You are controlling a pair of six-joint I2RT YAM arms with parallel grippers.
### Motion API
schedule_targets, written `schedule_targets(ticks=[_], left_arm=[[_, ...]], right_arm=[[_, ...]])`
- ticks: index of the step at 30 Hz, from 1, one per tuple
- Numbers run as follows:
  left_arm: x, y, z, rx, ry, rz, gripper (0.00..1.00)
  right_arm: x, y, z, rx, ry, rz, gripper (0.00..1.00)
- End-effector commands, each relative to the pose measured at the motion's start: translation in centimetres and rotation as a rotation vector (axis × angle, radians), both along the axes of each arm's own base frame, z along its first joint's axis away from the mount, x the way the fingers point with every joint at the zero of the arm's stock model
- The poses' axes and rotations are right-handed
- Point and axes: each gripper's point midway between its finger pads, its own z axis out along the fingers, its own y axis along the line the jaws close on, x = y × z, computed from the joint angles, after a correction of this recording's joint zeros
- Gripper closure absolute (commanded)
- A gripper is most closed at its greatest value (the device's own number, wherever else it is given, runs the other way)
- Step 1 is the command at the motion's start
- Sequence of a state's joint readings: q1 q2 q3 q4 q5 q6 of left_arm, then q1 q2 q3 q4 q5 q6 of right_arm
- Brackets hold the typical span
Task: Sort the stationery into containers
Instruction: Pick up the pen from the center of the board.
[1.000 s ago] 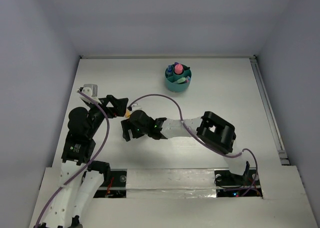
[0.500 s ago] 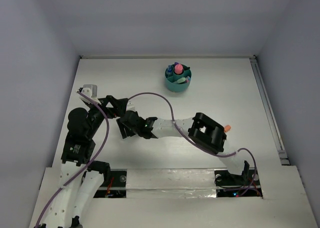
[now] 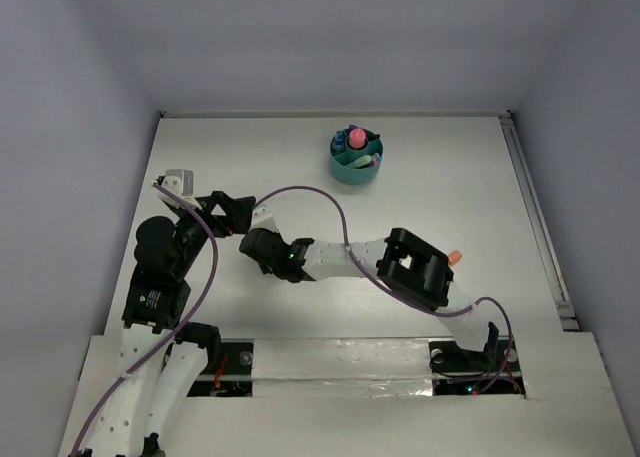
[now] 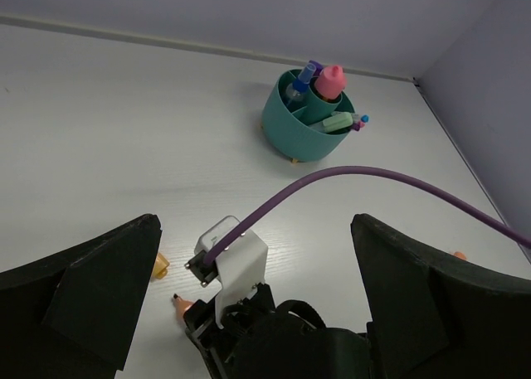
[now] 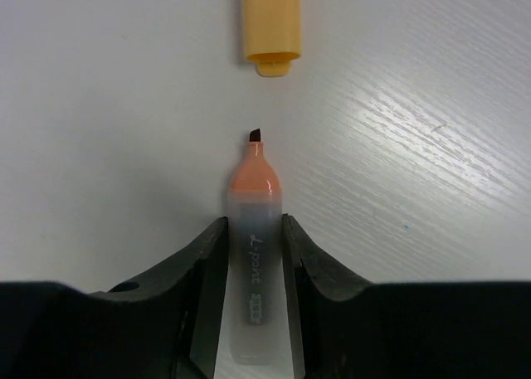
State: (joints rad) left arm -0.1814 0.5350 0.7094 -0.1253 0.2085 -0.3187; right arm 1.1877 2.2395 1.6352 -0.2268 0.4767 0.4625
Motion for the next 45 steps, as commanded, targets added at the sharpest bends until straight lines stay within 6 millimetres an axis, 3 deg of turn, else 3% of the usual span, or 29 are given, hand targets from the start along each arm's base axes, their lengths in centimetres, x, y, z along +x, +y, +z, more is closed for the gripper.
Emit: schedule_targets(ticks=[1,6,11,14,18,19,20,21,24,26,27,28,30,33,34,36,37,38,40,45], left_arm=[[0.1,0.0,1.3,-0.002,-0.041,-0.003,0.01],[0.3,-0.1,1.2,-0.007,-0.04,-0.011,0.01],[0.2,-0.1,1.0,-0.008,-0.036,-0.009,0.01],[0.2,-0.1,0.9,-0.015,-0.03,-0.007,0.01],[0.2,-0.1,0.9,-0.049,-0.027,0.0,0.01],[0.2,-0.3,0.7,-0.056,-0.023,-0.008,0.01],[0.2,-0.5,0.6,-0.069,-0.016,-0.018,0.01],[0.1,-1.0,0.3,-0.078,-0.001,-0.045,0.01],[-0.2,-2.6,-0.5,-0.128,0.037,-0.125,0.01],[-0.5,-4.0,-2.4,-0.186,0.093,-0.198,0.01],[-0.6,-4.4,-1.9,-0.208,0.086,-0.222,0.01],[-0.7,-4.7,-3.2,-0.229,0.117,-0.236,0.01],[-1.5,-6.4,-3.5,-0.266,0.114,-0.307,0.01],[-1.7,-8.5,-5.9,-0.305,0.175,-0.336,0.01],[-2.7,-10.3,-7.1,-0.308,0.215,-0.389,0.03],[-3.0,-11.9,-7.8,-0.311,0.23,-0.408,0.11],[-3.2,-13.1,-8.9,-0.301,0.265,-0.414,0.12],[-3.2,-13.8,-8.7,-0.307,0.254,-0.424,0.13],[-2.8,-14.7,-9.5,-0.305,0.278,-0.425,0.15],[-1.3,-15.3,-8.9,-0.337,0.241,-0.397,0.2]], right_arm=[[-1.2,-5.3,-3.4,-0.201,0.029,-0.025,0.65],[-1.2,-4.8,-2.9,-0.186,0.029,-0.007,0.45],[-0.2,-3.8,-2.7,-0.168,0.031,0.013,0.43],[0.2,-4.0,-2.9,-0.172,0.035,0.012,0.51],[0.6,-4.2,-2.3,-0.143,0.032,-0.007,0.82],[0.4,-4.9,-2.5,-0.144,0.033,-0.02,0.85],[1.0,-5.2,-1.9,-0.12,0.018,-0.042,0.88],[1.7,-5.6,0.2,-0.073,-0.001,-0.066,0.92],[3.3,-8.5,1.8,0.002,-0.01,-0.133,0.97],[4.6,-10.3,6.8,0.154,-0.045,-0.176,0.99],[4.3,-10.5,6.0,0.152,-0.037,-0.17,0.99],[5.1,-11.4,8.7,0.222,-0.062,-0.193,1.0],[5.4,-12.6,10.0,0.266,-0.073,-0.204,1.0],[6.3,-13.2,14.5,0.399,-0.121,-0.213,1.0],[6.1,-13.3,15.0,0.416,-0.126,-0.209,1.0],[5.9,-13.3,16.9,0.457,-0.144,-0.203,1.0],[5.8,-13.2,17.4,0.472,-0.145,-0.197,1.0],[5.8,-13.2,17.7,0.481,-0.146,-0.196,1.0],[5.5,-13.1,18.5,0.511,-0.147,-0.186,1.0],[4.9,-13.0,19.1,0.548,-0.138,-0.164,1.0]])
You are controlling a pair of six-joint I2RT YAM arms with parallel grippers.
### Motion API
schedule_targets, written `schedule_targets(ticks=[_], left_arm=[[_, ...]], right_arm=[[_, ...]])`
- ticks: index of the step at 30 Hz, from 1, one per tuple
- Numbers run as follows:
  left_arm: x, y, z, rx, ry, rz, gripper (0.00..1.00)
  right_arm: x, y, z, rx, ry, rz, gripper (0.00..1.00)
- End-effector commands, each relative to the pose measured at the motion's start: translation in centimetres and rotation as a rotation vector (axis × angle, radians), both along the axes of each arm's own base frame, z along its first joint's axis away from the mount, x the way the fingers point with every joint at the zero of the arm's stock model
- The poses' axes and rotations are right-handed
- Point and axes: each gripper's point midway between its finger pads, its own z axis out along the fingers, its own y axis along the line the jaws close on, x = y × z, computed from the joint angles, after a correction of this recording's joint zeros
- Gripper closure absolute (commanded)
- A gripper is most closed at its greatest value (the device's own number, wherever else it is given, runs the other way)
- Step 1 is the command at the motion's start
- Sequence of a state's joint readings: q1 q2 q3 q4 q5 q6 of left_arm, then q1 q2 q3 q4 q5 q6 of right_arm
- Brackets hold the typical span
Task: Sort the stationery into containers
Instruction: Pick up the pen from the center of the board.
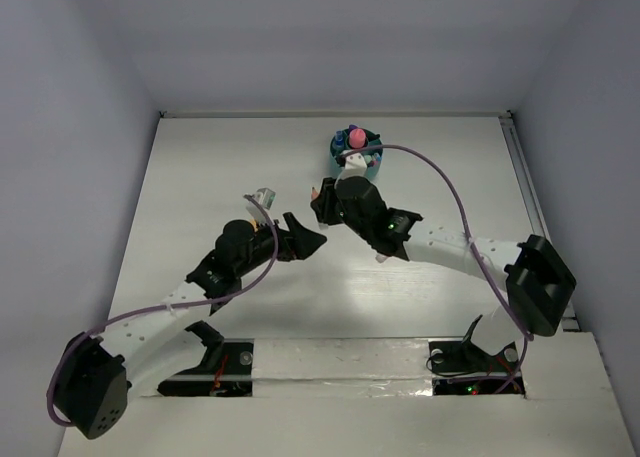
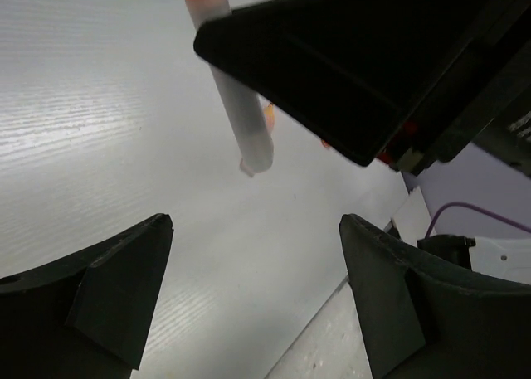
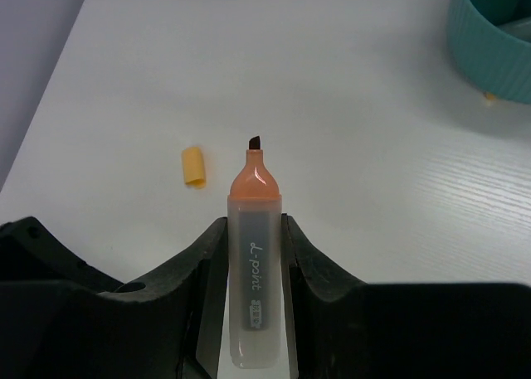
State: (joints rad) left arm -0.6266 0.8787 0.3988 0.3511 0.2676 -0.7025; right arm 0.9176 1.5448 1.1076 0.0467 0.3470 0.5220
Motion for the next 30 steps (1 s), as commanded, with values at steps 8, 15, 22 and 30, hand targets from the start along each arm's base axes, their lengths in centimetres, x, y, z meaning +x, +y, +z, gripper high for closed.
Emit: schedule_targets(ticks=[8,15,22,30], left_arm=[[3.7,-1.1,3.7,-0.141,-0.124,0.095,0.37],[4.1,-2.0,3.5,-0.138,-0.12,0.066,0.59],[4.4,-2.0,3.7,-0.131,-0.134,0.08,0.59],[4.2,-2.9,4.0,-0.162,-0.152,0.06,0.69]], right_arm=[[-1.5,0.3,2.1,0.14,-0.031,0.044,1.0],[-1.7,0.2,2.9,0.174,-0.042,0.044,1.0],[-2.3,0.9,3.2,0.204,-0.031,0.084,1.0],[-3.7,1.7,1.2,0.233,0.056,0.135,1.0]])
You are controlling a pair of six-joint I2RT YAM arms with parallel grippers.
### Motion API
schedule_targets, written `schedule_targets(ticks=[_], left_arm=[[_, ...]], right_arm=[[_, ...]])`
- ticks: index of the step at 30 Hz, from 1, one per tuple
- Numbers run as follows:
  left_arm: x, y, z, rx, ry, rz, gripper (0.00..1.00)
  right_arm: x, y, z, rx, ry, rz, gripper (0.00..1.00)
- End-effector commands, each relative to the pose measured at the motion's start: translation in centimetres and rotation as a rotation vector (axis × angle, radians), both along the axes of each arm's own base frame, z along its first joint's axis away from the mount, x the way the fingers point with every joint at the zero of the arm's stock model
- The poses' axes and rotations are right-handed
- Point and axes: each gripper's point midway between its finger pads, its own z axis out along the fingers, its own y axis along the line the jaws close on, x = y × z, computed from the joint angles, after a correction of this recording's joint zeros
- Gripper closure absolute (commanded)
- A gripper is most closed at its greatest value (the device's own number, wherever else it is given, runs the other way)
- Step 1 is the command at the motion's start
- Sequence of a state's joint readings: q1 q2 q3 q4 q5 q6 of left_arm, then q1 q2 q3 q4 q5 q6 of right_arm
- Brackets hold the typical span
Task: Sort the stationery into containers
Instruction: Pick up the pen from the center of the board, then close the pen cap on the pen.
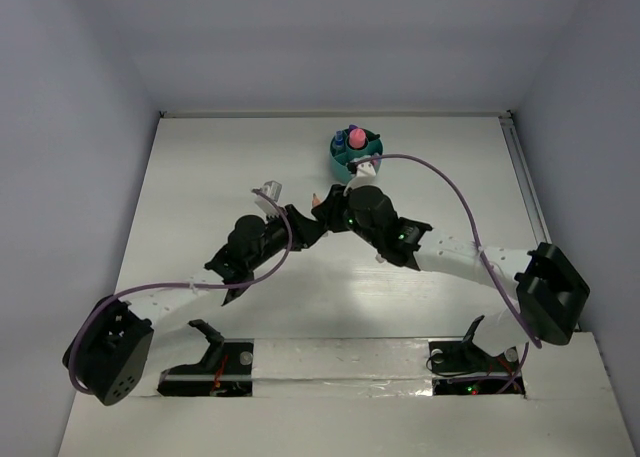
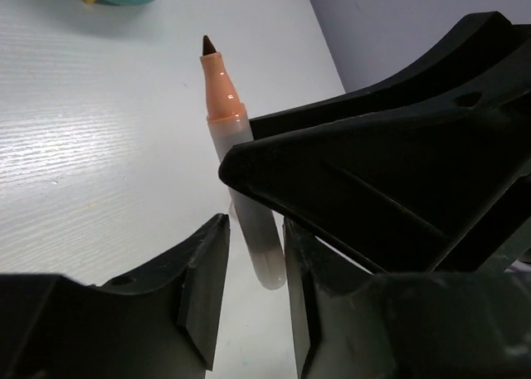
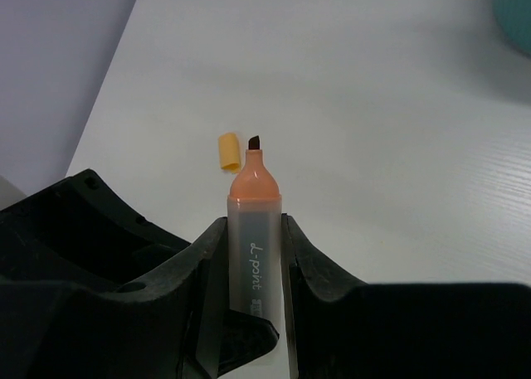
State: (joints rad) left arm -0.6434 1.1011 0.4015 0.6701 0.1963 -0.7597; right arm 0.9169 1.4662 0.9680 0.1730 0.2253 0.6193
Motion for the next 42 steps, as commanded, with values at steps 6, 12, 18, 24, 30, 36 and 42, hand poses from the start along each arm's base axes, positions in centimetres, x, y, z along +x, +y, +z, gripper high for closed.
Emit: schedule_targets(ticks=[6,12,18,24,30,36,42], left_arm=[[1.3,-0.4,3.7,-0.065,-0.119,0.039,0.94],[0.9,-0.1,3.7,-0.015,-0.16,0.024,1.0],[-1.0,0.5,2.8,0.013,-0.192,-0.031,1.0],[-2.8,0.8,3.4,0.018,-0.247,-0.09,1.0],[-4.2,0.9,5.1,0.004,-0.308,-0.143,1.0],[-5.1,0.8,5.2,-0.014,-0.34,-0.172,1.0],[-5.3,1.2,4.7,0.0,-0.341,-0.16,1.0]], right_arm=[[-2.1,1.7,0.5,0.098,0.05,0.09,1.0],[-2.2,0.8,0.2,0.069,0.062,0.063,0.86],[-1.8,-3.6,3.5,0.036,0.026,-0.015,0.28],[-2.1,-12.2,4.7,0.007,0.03,-0.19,0.34],[-3.9,-24.4,-4.3,-0.231,0.285,-0.525,0.98],[-5.3,-32.0,-7.7,-0.325,0.398,-0.778,0.29],[-5.2,-35.2,-11.6,-0.352,0.569,-0.899,0.2]])
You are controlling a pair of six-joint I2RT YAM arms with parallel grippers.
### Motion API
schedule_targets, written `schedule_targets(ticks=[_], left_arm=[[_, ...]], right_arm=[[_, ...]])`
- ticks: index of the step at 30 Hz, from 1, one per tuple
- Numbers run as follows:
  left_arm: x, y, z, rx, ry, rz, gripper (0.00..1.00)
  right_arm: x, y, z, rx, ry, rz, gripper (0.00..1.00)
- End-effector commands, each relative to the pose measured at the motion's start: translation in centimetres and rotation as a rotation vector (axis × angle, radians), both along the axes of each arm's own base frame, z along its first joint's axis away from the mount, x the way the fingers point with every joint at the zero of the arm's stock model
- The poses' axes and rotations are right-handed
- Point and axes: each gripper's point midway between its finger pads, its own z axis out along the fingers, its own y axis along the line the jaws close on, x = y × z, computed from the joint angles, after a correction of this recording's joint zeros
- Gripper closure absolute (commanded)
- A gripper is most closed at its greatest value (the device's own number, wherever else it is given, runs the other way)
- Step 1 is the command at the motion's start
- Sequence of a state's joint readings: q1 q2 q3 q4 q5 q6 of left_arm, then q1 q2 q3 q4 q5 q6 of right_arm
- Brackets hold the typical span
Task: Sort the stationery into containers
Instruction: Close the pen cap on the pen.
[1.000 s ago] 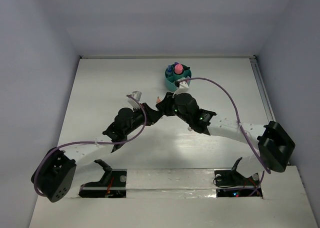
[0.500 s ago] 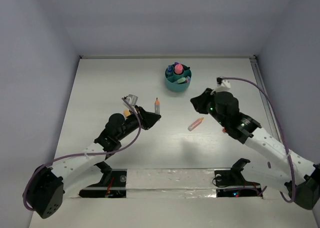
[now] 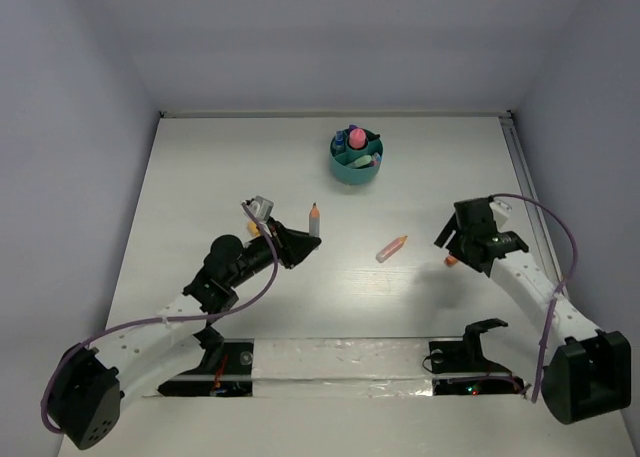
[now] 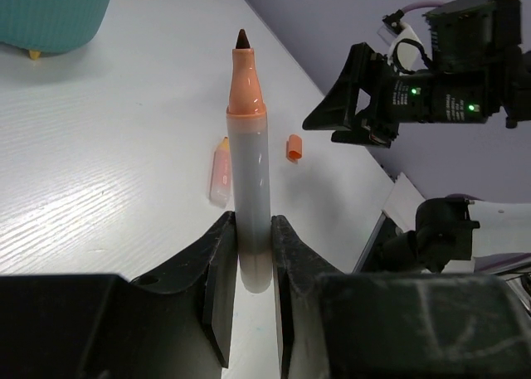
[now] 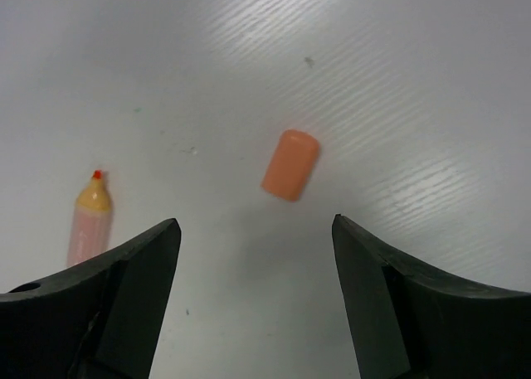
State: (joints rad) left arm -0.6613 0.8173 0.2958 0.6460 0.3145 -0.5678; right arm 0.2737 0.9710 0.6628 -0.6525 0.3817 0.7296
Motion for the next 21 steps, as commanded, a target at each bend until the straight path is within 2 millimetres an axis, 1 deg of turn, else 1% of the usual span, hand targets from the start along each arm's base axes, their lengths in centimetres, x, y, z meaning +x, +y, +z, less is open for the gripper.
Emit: schedule_targets(ticks=[1,3,4,6,7,8,12,14,17,21], left_arm=[[-0.5,0.3,2.1,-0.038,-0.092,-0.005,1.0],[-0.7,0.4,2.1,-0.033,-0.096,0.002,1.0],[-0.9,0.3,2.2,-0.035,-0.102,0.002,1.0],[-1.1,0.2,2.2,-0.035,-0.105,-0.006,1.0],[-1.1,0.1,2.2,-0.033,-0.103,-0.01,1.0],[-1.2,0.1,2.2,-0.034,-0.104,-0.013,1.0],[-1.5,-0.1,2.3,-0.035,-0.106,-0.027,1.0],[-1.5,0.0,2.4,-0.038,-0.111,-0.019,1.0],[-1.5,0.1,2.6,-0.042,-0.116,-0.018,1.0],[-1.5,0.1,2.7,-0.042,-0.118,-0.017,1.0]], right_arm=[[0.1,-1.8,-1.4,0.027,0.058,-0.087,0.21],[0.6,-1.9,-1.8,0.019,0.053,-0.087,0.24],[0.7,-1.9,-2.2,0.011,0.073,-0.088,0.27],[1.2,-2.1,-2.2,0.009,0.078,-0.101,0.29],[1.3,-2.3,-2.6,-0.001,0.09,-0.106,0.33],[1.8,-2.5,-2.5,0.008,0.085,-0.115,0.35],[2.3,-2.2,-3.3,0.032,0.097,-0.117,0.37],[2.4,-2.5,-4.0,0.044,0.12,-0.134,0.38],[2.7,-2.5,-4.5,0.064,0.124,-0.134,0.41],[3.2,-3.2,-5.5,0.097,0.134,-0.169,0.46]])
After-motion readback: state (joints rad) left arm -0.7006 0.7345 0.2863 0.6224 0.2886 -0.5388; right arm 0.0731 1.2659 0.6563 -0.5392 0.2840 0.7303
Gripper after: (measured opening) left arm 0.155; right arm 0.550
